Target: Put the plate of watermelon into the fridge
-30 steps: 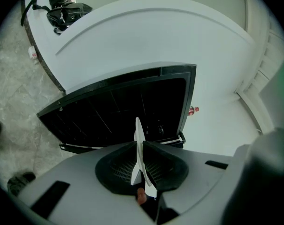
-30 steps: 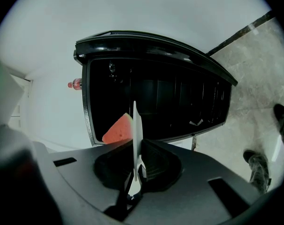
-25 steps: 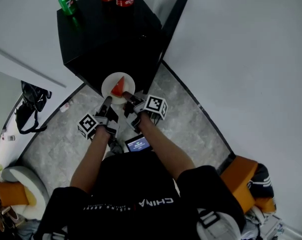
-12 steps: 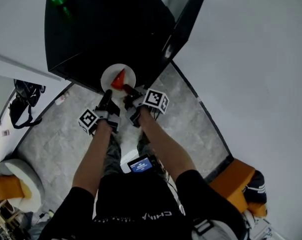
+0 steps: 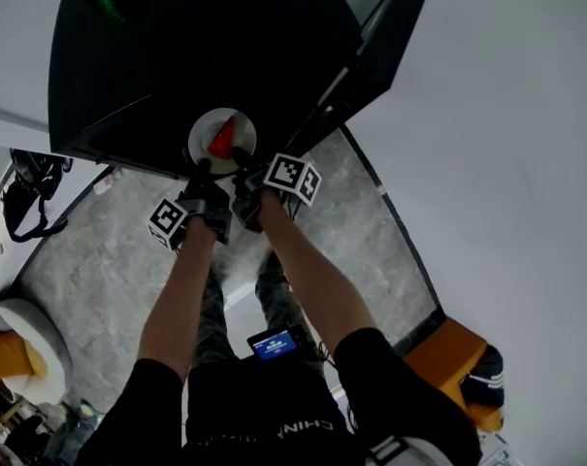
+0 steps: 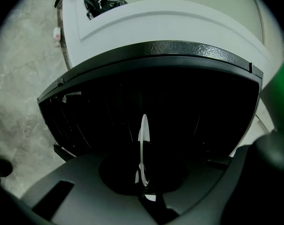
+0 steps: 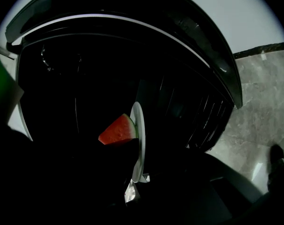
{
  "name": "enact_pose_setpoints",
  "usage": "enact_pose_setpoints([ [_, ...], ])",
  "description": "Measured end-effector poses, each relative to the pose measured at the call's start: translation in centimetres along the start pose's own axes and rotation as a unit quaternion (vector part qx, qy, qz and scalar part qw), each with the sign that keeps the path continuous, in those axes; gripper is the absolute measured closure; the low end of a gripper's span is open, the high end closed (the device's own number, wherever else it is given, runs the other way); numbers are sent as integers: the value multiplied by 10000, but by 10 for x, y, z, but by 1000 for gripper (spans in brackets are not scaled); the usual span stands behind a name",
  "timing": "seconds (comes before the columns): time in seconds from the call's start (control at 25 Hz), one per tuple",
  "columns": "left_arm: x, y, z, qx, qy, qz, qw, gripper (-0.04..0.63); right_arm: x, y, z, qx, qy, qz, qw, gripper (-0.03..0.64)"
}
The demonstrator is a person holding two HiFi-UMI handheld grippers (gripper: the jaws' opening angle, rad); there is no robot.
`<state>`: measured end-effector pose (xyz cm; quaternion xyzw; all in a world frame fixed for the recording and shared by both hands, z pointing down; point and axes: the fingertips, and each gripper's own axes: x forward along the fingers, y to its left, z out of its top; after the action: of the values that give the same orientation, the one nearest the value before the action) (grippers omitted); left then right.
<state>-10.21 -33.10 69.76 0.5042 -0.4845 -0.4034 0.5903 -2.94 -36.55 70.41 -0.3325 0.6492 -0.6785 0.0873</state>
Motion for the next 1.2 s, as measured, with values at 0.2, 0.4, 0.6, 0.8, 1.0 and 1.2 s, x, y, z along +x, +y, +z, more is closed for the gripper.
enact_pose_setpoints([
  [0.2,14,15,9,-208,-330,51,9992,574,16,-6,9,-141,175,-6,9997,584],
  [0.4,28,20,24,-234,-608,54,9979,572,29,-4,11,-464,443,-7,9979,581],
  [0.6,39,22,29,-116,-618,98,9980,572,29,-5,12,-500,498,-31,9975,574],
  [0.8,49,25,35,-29,-691,207,9974,572,22,-7,11,-640,666,34,9957,574],
  [1.0,57,20,38,-7,-591,61,9982,571,31,-2,0,-896,947,60,9914,575],
  [1.2,55,11,33,348,-147,-113,9992,523,37,-2,2,-895,768,-3,9930,575],
])
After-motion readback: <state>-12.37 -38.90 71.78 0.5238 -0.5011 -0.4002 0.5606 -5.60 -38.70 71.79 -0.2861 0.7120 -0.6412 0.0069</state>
